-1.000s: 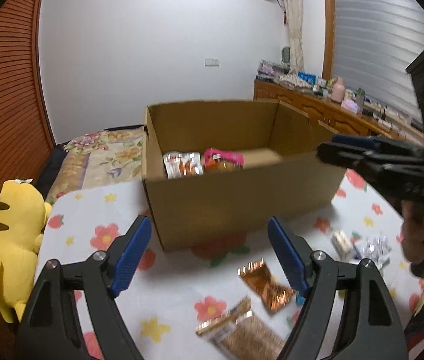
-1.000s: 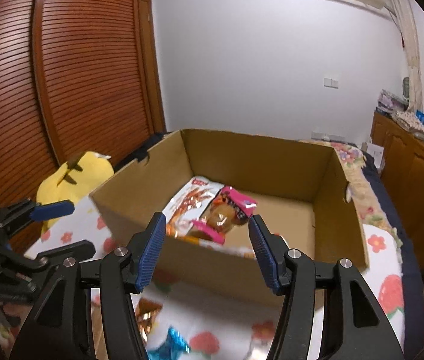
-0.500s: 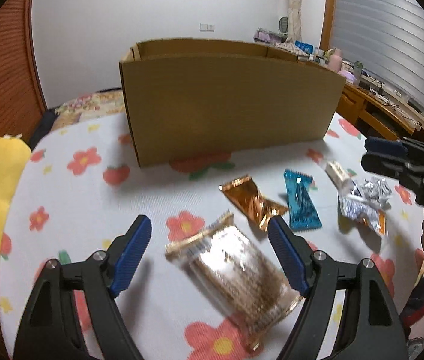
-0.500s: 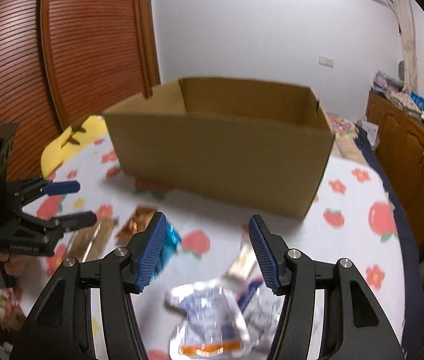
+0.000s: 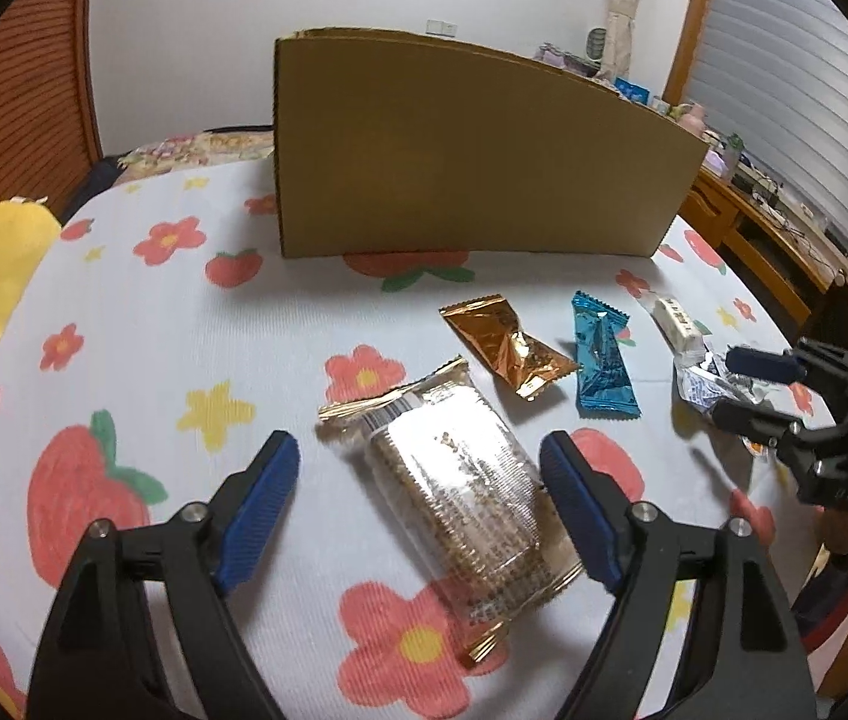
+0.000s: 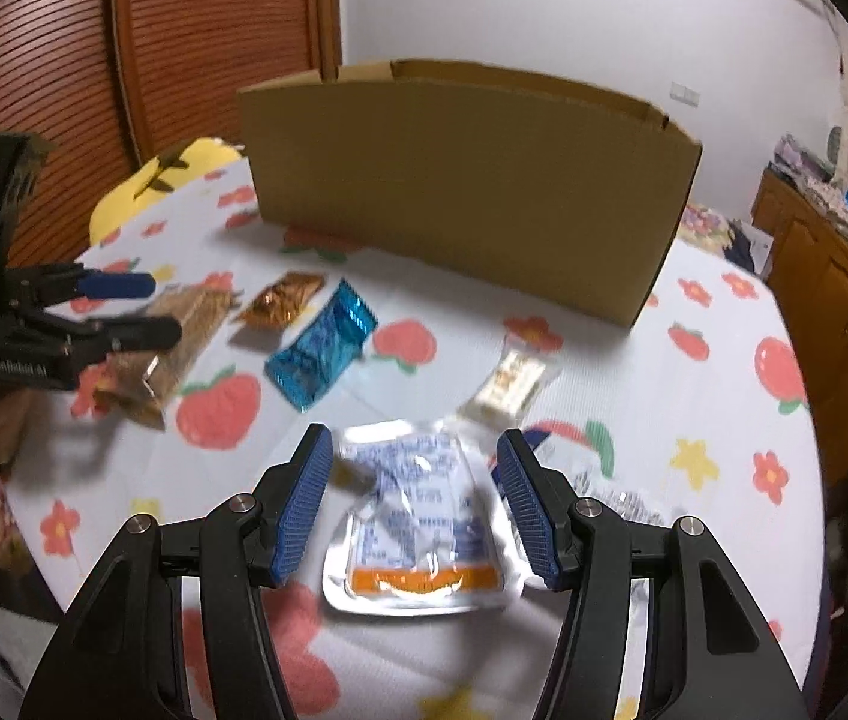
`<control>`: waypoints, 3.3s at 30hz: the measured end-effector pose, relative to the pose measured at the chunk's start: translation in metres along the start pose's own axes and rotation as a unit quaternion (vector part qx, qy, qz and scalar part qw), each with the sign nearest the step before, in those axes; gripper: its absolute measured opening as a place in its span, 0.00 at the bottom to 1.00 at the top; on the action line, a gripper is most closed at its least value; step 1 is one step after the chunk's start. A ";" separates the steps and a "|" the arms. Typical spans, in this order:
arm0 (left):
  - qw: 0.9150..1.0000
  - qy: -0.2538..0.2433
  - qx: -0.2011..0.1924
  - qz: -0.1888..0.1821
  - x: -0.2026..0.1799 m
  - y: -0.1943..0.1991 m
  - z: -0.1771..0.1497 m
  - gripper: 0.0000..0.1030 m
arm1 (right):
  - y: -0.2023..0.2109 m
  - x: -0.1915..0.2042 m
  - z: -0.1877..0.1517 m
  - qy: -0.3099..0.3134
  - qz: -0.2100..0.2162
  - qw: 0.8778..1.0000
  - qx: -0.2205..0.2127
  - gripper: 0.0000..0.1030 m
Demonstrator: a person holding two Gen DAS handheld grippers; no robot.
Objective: Organize snacks
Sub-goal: 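Move both tools back toward the remaining snacks on the table, then grasp the clear wafer bar packet with the left tool while the right tool grasps the orange-striped silver packet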
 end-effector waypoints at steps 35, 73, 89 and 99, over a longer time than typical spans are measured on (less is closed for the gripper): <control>0.997 -0.022 0.045 0.064 -0.016 -0.014 -0.010 0.98 | -0.017 0.004 -0.013 0.011 0.005 1.000 0.027 0.59; 0.999 -0.019 0.026 0.032 -0.008 0.002 -0.015 0.49 | -0.019 0.006 -0.014 0.017 0.000 0.999 0.031 0.61; 1.000 -0.006 -0.006 -0.004 -0.013 0.018 -0.020 0.39 | -0.007 0.020 -0.017 0.029 0.003 0.999 0.021 0.35; 0.999 -0.002 -0.035 -0.007 -0.015 0.036 -0.015 0.39 | 0.013 0.032 -0.009 0.019 0.025 0.999 -0.018 0.33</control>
Point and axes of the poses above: each gripper's, at about its wrist camera, not at the fingertips, and y roughly against the way its jaws point, x to its left, z to its top, the point moved 7 cm from there along -y, roughly the way its jaws point, and after that the axes turned 5 degrees about z, right-handed, at the moved point
